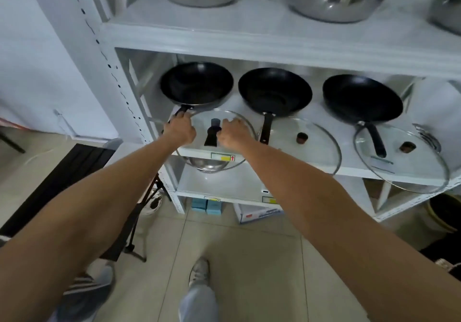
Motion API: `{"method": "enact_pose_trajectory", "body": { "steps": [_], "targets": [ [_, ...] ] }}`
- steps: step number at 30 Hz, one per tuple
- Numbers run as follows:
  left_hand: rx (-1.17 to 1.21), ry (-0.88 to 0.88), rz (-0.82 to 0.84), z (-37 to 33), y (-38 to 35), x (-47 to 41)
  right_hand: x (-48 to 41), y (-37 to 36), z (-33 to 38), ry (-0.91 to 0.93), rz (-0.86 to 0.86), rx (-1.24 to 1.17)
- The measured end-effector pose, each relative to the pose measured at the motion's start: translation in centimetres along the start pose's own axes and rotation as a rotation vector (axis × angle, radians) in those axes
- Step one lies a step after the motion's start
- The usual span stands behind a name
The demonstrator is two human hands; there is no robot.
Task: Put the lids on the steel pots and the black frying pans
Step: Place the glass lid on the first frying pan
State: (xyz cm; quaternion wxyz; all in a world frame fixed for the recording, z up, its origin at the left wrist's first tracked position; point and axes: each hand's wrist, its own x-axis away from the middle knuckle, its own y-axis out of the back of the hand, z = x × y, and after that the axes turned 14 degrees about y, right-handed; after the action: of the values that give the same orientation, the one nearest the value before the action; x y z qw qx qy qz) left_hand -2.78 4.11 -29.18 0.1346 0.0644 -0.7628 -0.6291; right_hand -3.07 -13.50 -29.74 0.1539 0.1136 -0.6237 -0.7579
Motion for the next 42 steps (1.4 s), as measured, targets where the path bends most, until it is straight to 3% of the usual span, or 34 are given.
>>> {"method": "enact_pose_trajectory", "body": {
  "steps": [5,9,16,19,42],
  "targets": [
    [-0.056,-0.032,0.046,3.0,-4.1,-4.2,-3.6,-5.3,1.9,-0.122,0.100,-0.206],
    [-0.124,-0.039,0.056,3.7,-4.2,-5.9,-5.5,-6.5,3.2,-0.090,0.148,-0.295],
    [-0.083,-0.053,0.106,4.6,-4.0,-7.5,-6.2,-6.6,4.6,-0.205,0.100,-0.334],
    [-0.051,-0.059,0.133,5.5,-4.1,-7.9,-5.3,-7.2,5.4,-0.293,0.005,-0.368],
    [-0.044,-0.023,0.236,6.7,-1.0,-6.4,7.7,-5.7,9.6,-0.144,-0.105,-0.384]
  ]
}}
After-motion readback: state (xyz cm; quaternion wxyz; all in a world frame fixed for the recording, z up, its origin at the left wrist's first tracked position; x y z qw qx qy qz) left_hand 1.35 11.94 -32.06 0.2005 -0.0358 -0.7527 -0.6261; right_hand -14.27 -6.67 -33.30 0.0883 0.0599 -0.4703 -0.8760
